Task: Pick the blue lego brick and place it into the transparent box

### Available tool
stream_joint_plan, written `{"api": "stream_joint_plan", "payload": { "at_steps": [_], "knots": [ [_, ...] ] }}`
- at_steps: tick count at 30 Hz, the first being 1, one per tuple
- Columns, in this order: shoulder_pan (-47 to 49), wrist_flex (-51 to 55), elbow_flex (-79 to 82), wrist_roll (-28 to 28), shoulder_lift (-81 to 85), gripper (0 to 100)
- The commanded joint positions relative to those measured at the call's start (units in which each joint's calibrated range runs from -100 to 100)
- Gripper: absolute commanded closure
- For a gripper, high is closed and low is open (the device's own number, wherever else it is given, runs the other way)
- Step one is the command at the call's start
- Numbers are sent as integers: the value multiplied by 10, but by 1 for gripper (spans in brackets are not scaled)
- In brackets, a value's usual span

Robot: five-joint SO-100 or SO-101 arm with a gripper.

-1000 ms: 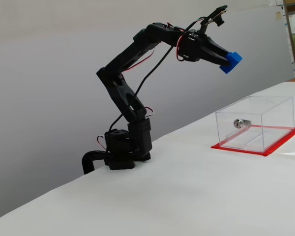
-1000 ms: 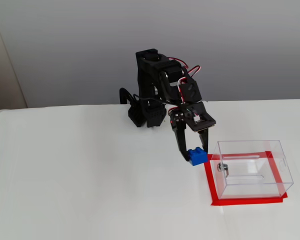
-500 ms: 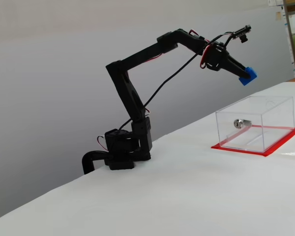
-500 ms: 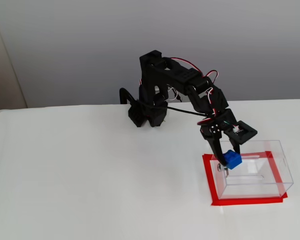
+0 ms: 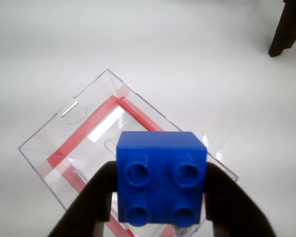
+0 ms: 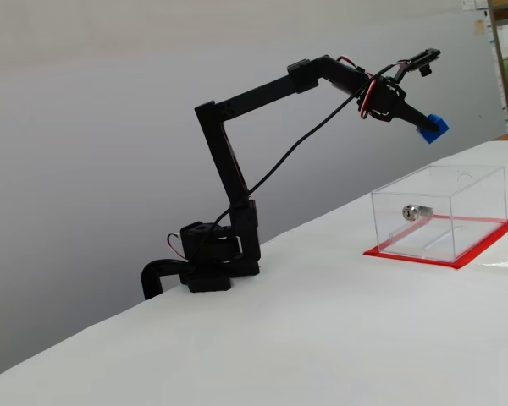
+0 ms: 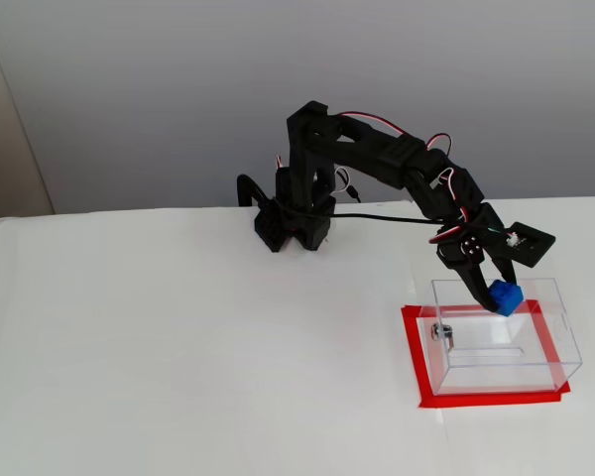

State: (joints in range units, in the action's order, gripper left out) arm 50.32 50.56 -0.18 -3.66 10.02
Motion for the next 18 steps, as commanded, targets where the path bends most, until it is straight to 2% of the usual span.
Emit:
{"api": "stream_joint_plan", "payload": {
  "at_steps": [1, 18],
  "knots": [
    [14, -16, -42, 2, -1, 93],
    [23, -17, -42, -3, -11, 92]
  ]
}}
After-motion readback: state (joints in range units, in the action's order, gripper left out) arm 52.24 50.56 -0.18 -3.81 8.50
